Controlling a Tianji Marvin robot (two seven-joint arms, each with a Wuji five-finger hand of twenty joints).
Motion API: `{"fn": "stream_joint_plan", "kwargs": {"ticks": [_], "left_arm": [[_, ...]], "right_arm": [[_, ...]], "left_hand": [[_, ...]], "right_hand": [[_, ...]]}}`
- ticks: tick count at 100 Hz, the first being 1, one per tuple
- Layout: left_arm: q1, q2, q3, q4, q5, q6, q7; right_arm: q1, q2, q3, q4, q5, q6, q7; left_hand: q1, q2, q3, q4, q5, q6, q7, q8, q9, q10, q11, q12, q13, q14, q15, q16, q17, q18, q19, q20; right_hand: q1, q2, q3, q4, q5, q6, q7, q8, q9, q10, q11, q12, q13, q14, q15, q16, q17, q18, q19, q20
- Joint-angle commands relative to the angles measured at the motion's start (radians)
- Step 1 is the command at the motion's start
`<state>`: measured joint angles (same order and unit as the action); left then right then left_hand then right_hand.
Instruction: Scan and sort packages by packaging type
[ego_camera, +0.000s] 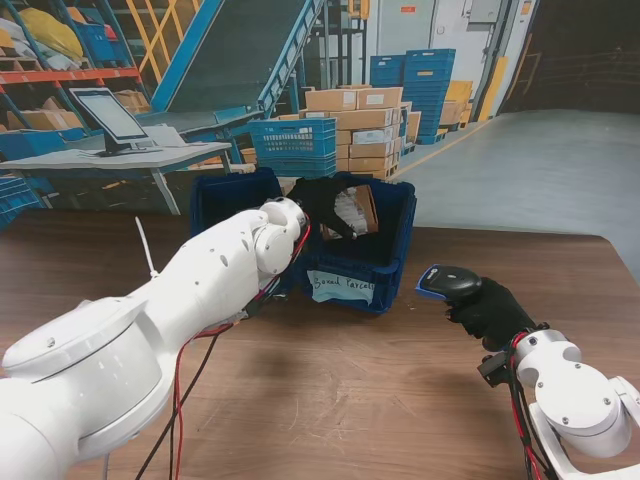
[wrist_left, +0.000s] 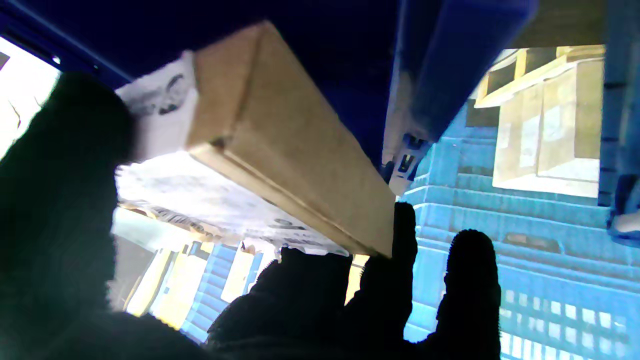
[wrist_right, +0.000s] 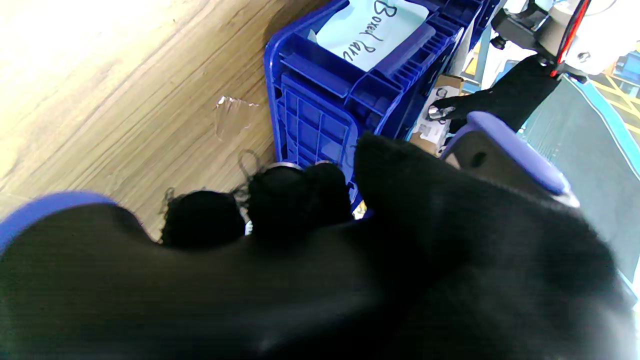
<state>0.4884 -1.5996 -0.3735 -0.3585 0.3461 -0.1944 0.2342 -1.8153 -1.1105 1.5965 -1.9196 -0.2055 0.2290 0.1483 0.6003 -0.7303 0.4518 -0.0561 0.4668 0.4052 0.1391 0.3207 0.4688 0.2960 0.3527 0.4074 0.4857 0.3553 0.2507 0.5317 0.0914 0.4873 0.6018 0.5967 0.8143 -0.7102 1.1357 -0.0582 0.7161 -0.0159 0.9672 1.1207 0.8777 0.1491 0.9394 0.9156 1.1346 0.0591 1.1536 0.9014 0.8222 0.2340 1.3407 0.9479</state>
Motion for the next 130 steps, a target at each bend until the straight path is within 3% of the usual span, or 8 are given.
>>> {"fn": "stream_joint_plan", "kwargs": {"ticks": [1, 16, 31, 81, 101, 118, 124, 130], "left_arm": [[-0.016, -0.024, 0.009, 0.005, 0.001, -0.015, -0.023], [-0.027, -0.055, 0.022, 0.061, 0.007, -0.044, -0.010], [-0.036, -0.069, 0.029, 0.085, 0.005, -0.060, -0.024], [-0.061, -0.074, 0.062, 0.093, 0.009, -0.067, -0.104], [-0.060, -0.072, 0.063, 0.090, 0.009, -0.065, -0.108], [-0.044, -0.044, 0.054, 0.037, 0.019, -0.035, -0.069], [-0.032, -0.010, 0.045, -0.028, 0.024, -0.003, -0.067], [-0.014, 0.042, 0.030, -0.128, 0.031, 0.042, -0.081]], "right_arm": [[-0.004, -0.005, 0.002, -0.006, 0.001, 0.003, 0.018], [-0.003, -0.005, 0.004, -0.005, 0.001, 0.005, 0.022], [-0.003, -0.005, 0.006, -0.005, 0.002, 0.007, 0.021], [-0.002, -0.006, 0.008, -0.004, 0.005, 0.010, 0.017], [-0.002, -0.006, 0.009, -0.004, 0.005, 0.013, 0.017], [-0.001, -0.006, 0.006, -0.006, 0.004, 0.013, 0.017], [-0.001, -0.006, 0.004, -0.009, 0.003, 0.013, 0.016], [-0.002, -0.007, 0.002, -0.012, 0.002, 0.012, 0.013]], "left_hand": [[0.060, 0.212, 0.259, 0.018, 0.046, -0.146, 0.083, 0.013, -0.071, -0.042, -0.038, -0.025, -0.043, 0.003, -0.039, -0.035, -0.024, -0.008, -0.054, -0.020], [0.014, 0.238, 0.188, -0.003, -0.011, -0.131, -0.027, -0.033, -0.152, -0.033, -0.083, -0.064, -0.123, 0.011, -0.098, -0.104, -0.048, -0.013, -0.137, -0.044], [-0.015, 0.253, 0.142, -0.012, -0.070, -0.120, -0.082, -0.055, -0.216, -0.024, -0.126, -0.098, -0.182, 0.017, -0.124, -0.138, -0.069, -0.012, -0.185, -0.059], [-0.091, 0.285, 0.026, -0.025, -0.165, -0.081, -0.141, -0.094, -0.295, 0.008, -0.214, -0.156, -0.274, 0.020, -0.164, -0.185, -0.131, -0.011, -0.318, -0.057], [-0.082, 0.293, 0.012, -0.022, -0.154, -0.082, -0.136, -0.096, -0.287, 0.003, -0.214, -0.155, -0.272, 0.015, -0.160, -0.186, -0.127, -0.012, -0.324, -0.048], [-0.066, 0.296, 0.018, -0.018, -0.103, -0.089, -0.116, -0.091, -0.245, 0.006, -0.197, -0.147, -0.243, 0.016, -0.148, -0.182, -0.107, -0.010, -0.318, -0.038], [-0.064, 0.301, 0.019, -0.017, -0.087, -0.092, -0.110, -0.089, -0.230, 0.008, -0.192, -0.146, -0.234, 0.015, -0.144, -0.181, -0.099, -0.010, -0.314, -0.036], [-0.064, 0.309, 0.018, -0.016, -0.076, -0.095, -0.106, -0.087, -0.222, 0.006, -0.190, -0.146, -0.233, 0.016, -0.144, -0.181, -0.099, -0.010, -0.315, -0.035]], "right_hand": [[0.096, 0.069, 0.121, 0.021, 0.039, -0.063, -0.003, 0.009, 0.010, 0.022, -0.008, 0.007, 0.023, 0.003, 0.028, 0.017, 0.011, 0.004, 0.059, 0.023], [0.096, 0.068, 0.122, 0.021, 0.039, -0.063, -0.004, 0.009, 0.011, 0.022, -0.008, 0.007, 0.023, 0.003, 0.028, 0.017, 0.009, 0.005, 0.059, 0.023], [0.096, 0.068, 0.122, 0.021, 0.039, -0.063, -0.003, 0.010, 0.010, 0.022, -0.008, 0.008, 0.023, 0.004, 0.028, 0.017, 0.008, 0.004, 0.058, 0.023], [0.097, 0.067, 0.123, 0.021, 0.040, -0.062, -0.003, 0.010, 0.012, 0.024, -0.008, 0.008, 0.024, 0.004, 0.030, 0.018, 0.010, 0.005, 0.060, 0.024], [0.097, 0.066, 0.122, 0.021, 0.040, -0.061, -0.004, 0.009, 0.011, 0.023, -0.008, 0.008, 0.024, 0.004, 0.031, 0.018, 0.010, 0.007, 0.061, 0.025], [0.096, 0.066, 0.122, 0.021, 0.040, -0.061, -0.004, 0.010, 0.011, 0.024, -0.008, 0.008, 0.023, 0.004, 0.030, 0.018, 0.010, 0.004, 0.060, 0.024], [0.097, 0.067, 0.122, 0.021, 0.041, -0.061, -0.004, 0.010, 0.011, 0.024, -0.008, 0.008, 0.023, 0.003, 0.031, 0.018, 0.010, 0.006, 0.061, 0.024], [0.097, 0.067, 0.123, 0.021, 0.040, -0.062, -0.004, 0.010, 0.012, 0.024, -0.008, 0.008, 0.024, 0.002, 0.031, 0.018, 0.011, 0.006, 0.061, 0.025]]}}
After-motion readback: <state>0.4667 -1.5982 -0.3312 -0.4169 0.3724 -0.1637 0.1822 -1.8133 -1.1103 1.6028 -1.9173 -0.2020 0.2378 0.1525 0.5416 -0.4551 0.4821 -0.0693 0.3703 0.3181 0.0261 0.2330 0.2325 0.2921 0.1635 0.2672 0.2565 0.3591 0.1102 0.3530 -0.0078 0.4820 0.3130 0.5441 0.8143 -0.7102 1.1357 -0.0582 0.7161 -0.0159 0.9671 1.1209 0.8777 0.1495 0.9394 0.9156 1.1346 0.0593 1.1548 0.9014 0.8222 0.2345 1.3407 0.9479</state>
